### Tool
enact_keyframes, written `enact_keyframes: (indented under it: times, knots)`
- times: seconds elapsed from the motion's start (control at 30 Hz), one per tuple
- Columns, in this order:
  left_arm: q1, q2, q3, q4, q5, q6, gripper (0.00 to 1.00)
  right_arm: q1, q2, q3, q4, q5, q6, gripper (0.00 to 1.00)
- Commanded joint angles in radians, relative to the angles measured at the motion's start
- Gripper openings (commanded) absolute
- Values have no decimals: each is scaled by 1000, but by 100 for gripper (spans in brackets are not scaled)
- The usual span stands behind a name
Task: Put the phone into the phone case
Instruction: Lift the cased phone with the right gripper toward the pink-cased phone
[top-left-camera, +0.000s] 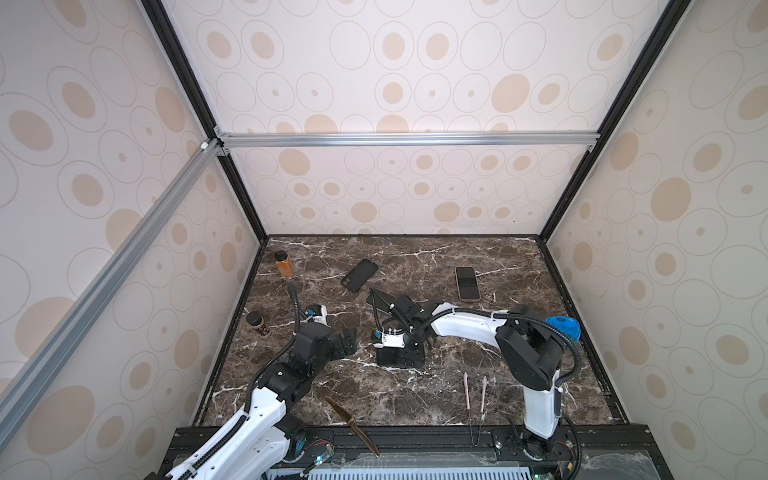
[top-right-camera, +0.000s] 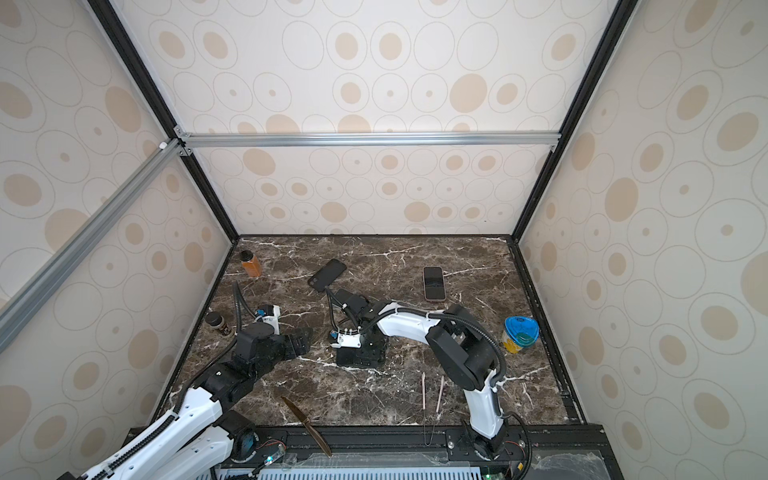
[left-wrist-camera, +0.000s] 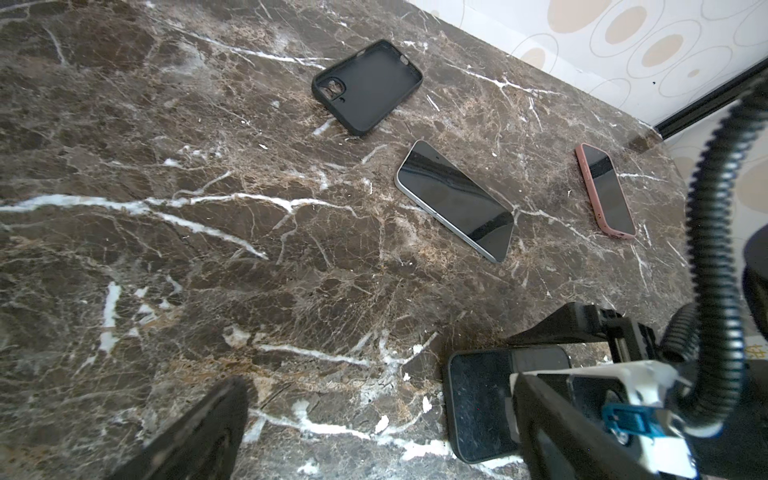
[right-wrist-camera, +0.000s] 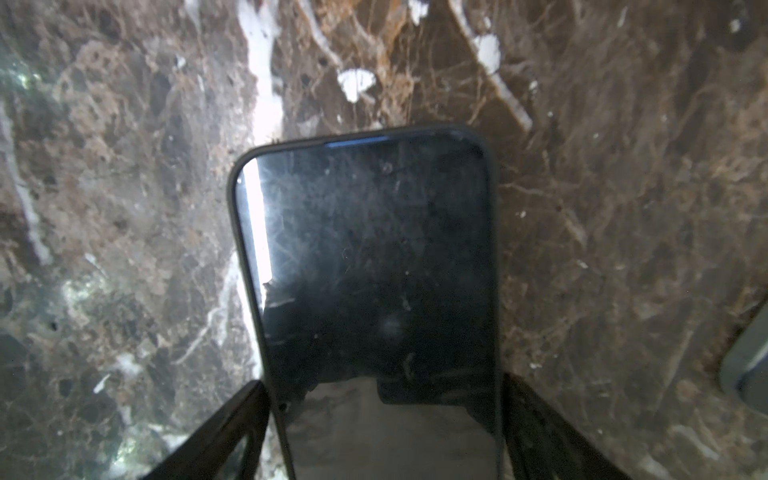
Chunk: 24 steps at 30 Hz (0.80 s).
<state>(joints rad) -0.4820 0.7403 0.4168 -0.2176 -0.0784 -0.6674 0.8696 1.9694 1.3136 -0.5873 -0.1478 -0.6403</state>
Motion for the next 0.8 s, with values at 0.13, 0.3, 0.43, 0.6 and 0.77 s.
enact_keyframes:
  times: [0.13,0.3,0.43,0.6,0.77]
  knots:
    - [6,-22,-9,-10,-31,-11,100,11,38,-20,-23,79,37,75]
    - [5,-21,-5,-8,-34,-6,100,11,-15,-48,33,85,179,62]
    - [6,-18,5,-8,-34,-5,100,11,-49,-80,64,122,256,56]
    - [5,-16,7,-2,-31,-13,100,7,-51,-70,37,196,358,50]
    - [5,-15,4,11,-18,-24,100,-24,-76,-78,38,178,450,44]
